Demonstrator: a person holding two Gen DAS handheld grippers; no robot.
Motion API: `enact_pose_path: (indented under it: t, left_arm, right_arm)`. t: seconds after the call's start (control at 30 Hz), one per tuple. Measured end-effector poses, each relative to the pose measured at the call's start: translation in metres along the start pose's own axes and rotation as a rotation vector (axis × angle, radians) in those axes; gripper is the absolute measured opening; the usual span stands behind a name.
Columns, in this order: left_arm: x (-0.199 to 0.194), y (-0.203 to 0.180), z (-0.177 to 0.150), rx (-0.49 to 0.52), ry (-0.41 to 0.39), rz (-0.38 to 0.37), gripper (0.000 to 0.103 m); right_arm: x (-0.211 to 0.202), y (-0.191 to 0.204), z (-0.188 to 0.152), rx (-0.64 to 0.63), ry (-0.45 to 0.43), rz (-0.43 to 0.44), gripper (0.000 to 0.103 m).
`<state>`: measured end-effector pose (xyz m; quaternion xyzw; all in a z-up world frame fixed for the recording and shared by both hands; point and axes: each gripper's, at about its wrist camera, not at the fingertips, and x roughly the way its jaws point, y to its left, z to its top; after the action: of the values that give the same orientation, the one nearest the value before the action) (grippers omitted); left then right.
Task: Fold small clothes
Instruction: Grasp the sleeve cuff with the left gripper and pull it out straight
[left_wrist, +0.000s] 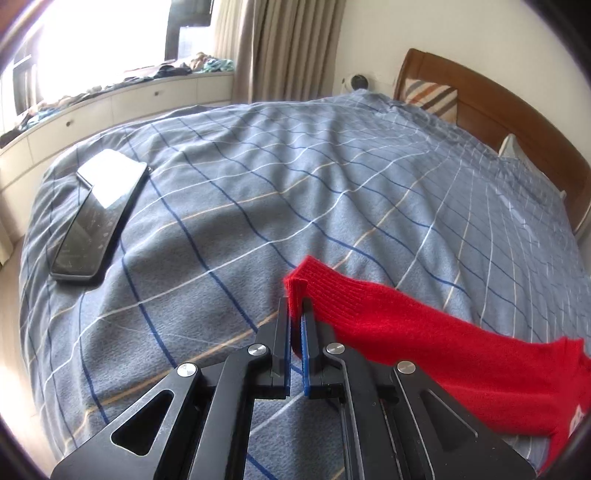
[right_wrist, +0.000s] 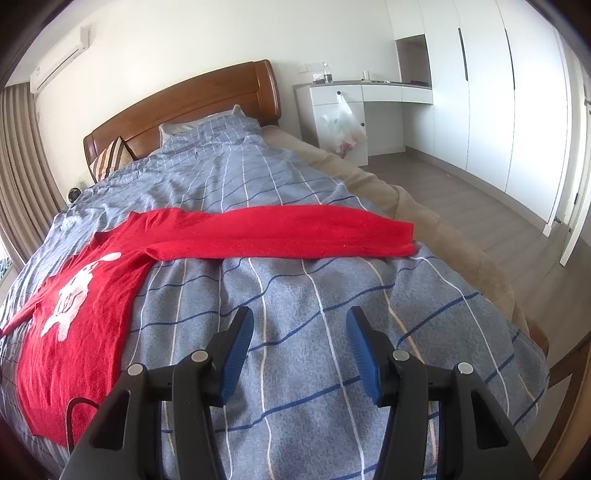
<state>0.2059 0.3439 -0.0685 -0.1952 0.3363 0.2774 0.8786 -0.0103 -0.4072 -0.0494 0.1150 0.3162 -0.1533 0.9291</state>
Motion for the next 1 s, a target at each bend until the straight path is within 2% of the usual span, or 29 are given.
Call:
enact_pose_path:
  t: [0.2,0.4,0.5,0.57,0.6,0.63,0.7,0.8,0.83,0.9,1.0]
  left_arm:
    - [0.024,0.012,-0.006,-0.06,0.067,0.008,0.002]
    - [0.028,0.009,-0.009,-0.04,0.081,-0.001,0.002]
    - [0.023,0.01,-0.008,-0.041,0.08,-0.028,0.008]
    - [0.012,0.007,-0.008,-0.006,0.09,-0.055,0.026]
    - [0.002,0.004,-0.008,0.016,0.091,-0.075,0.045]
    - [-0.011,0.0,-0.01,0.04,0.085,-0.099,0.055]
    - [-0.045,-0.01,-0.018,0.112,0.077,-0.18,0.059]
    - [-0.099,-0.04,-0.047,0.262,0.129,-0.353,0.063]
    - [-0.116,-0.053,-0.063,0.324,0.165,-0.418,0.068]
    - [-0.146,-0.078,-0.103,0.438,0.262,-0.541,0.07]
    - [-0.173,-0.101,-0.165,0.531,0.391,-0.643,0.07]
  right_arm:
    - [0.001,0.003,0.0,-0.015,0.004,-0.007,0.052]
    - [0.004,0.001,0.0,0.003,0.014,-0.003,0.052]
    - [0.005,0.0,0.001,0.002,0.019,0.003,0.052]
    - [0.005,0.0,0.003,0.003,0.025,0.017,0.055]
    - [0.003,0.001,0.005,0.0,0.024,0.025,0.059]
    - [0.0,0.004,0.006,-0.009,0.024,0.03,0.06]
    - [-0.006,0.018,0.007,-0.057,0.04,0.057,0.061]
    - [-0.012,0.049,-0.003,-0.146,0.114,0.157,0.061]
    - [-0.013,0.062,-0.01,-0.185,0.152,0.201,0.061]
    - [-0.013,0.087,-0.025,-0.254,0.238,0.286,0.061]
    - [-0.006,0.116,-0.052,-0.31,0.375,0.369,0.061]
